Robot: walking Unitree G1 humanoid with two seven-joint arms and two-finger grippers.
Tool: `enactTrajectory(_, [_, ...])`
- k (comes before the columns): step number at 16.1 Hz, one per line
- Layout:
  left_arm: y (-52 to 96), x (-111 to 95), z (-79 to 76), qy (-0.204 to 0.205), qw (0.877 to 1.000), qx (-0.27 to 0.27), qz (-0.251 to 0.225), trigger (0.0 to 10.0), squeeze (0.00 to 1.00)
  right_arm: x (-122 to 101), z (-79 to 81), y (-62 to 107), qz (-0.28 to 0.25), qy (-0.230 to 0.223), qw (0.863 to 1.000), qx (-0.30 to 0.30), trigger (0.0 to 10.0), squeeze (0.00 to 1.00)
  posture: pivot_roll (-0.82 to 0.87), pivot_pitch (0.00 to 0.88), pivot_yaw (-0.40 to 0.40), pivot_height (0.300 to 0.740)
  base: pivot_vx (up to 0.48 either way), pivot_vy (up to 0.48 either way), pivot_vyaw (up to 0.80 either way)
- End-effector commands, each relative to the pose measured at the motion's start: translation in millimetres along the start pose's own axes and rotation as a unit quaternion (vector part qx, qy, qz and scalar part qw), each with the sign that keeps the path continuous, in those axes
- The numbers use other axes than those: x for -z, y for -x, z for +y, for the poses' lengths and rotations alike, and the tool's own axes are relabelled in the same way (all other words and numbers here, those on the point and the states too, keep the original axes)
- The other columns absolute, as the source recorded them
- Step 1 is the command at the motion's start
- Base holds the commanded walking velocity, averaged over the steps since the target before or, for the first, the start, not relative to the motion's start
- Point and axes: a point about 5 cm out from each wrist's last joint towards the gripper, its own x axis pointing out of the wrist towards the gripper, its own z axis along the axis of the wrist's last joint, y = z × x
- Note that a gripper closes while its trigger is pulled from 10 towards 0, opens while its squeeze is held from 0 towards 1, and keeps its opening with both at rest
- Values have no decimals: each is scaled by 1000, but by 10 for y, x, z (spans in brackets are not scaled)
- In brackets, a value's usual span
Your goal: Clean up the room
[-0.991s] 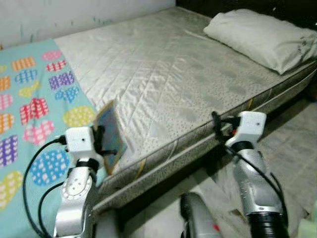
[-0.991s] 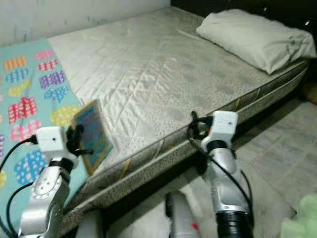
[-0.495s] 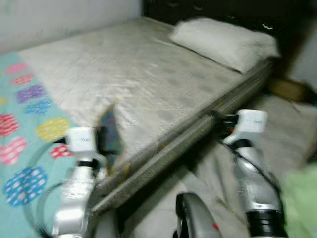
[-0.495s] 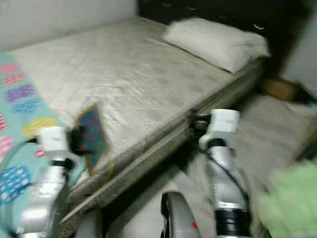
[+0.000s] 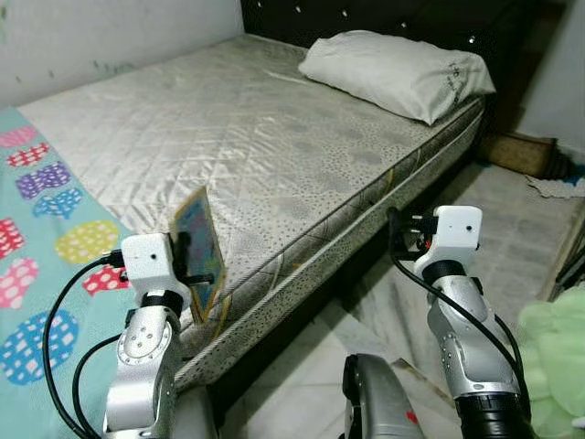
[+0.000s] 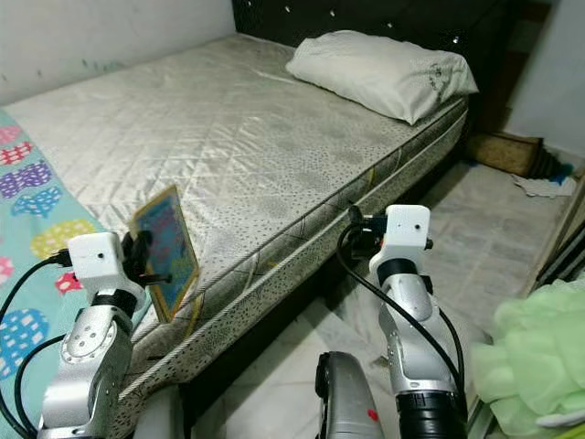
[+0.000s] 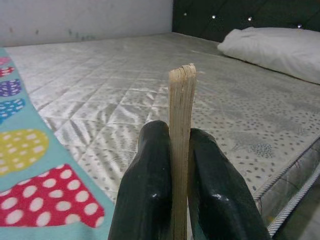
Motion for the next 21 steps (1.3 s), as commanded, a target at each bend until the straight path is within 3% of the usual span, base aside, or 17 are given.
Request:
enactTrajectory(1, [-21, -78, -26, 2, 1000, 7, -21, 10000, 0, -104, 2, -21, -24, -4, 1000, 0, 10000, 0, -138, 0, 45, 553, 0, 0, 0])
enactTrajectory(5, [-13, -69, -22, 6, 1000, 8, -19, 10000, 0, -148, -29, -84, -27, -5, 1000, 3, 10000, 0, -137, 0, 44, 602, 0, 0, 0])
enactTrajectory(14, [13, -62, -33, 9, 1000, 13, -17, 10000, 0, -120, -17, -56, -22, -14, 1000, -1, 10000, 0, -139, 0, 45, 725, 0, 0, 0])
enactTrajectory(21, [9, -102, -71, 8, 999, 31, -25, 10000, 0, -118, -22, -56, -22, -17, 1000, 2, 10000, 0, -135, 0, 45, 740, 0, 0, 0])
